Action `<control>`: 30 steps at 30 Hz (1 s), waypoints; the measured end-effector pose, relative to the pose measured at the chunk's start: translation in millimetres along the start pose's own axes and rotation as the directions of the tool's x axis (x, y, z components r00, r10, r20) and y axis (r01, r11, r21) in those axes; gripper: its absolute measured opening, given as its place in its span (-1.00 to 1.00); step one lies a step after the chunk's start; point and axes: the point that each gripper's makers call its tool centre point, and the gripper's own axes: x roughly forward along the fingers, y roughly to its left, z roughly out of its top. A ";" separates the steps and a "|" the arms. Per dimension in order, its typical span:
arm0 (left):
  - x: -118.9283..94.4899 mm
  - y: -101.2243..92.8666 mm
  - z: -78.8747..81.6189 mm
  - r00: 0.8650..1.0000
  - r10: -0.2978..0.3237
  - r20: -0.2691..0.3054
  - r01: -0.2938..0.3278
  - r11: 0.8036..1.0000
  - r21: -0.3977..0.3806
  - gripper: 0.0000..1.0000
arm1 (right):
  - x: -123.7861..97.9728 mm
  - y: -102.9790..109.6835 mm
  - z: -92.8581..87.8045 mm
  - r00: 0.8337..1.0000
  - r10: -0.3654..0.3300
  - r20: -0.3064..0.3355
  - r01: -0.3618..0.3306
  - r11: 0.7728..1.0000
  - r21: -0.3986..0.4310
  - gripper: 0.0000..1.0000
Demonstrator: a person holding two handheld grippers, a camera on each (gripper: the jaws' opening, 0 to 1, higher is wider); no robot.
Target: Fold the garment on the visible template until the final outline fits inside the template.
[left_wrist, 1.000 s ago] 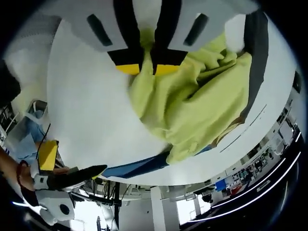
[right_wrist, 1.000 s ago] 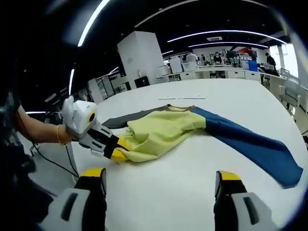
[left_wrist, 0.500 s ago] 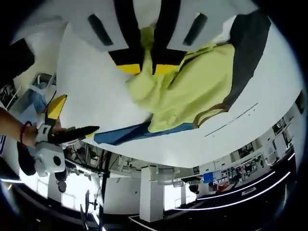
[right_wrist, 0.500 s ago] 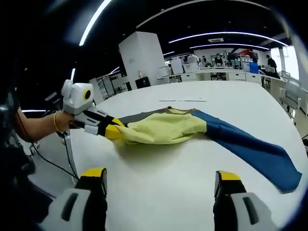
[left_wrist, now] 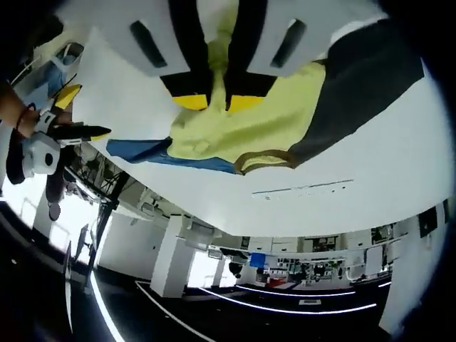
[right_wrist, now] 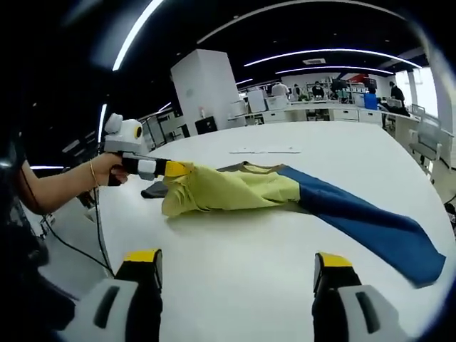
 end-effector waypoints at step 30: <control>36.7 72.6 -24.5 0.989 0.133 -0.058 -0.134 0.991 -0.006 -0.89 | 39.0 21.3 6.2 0.998 0.067 -0.020 -0.067 0.998 -0.004 0.43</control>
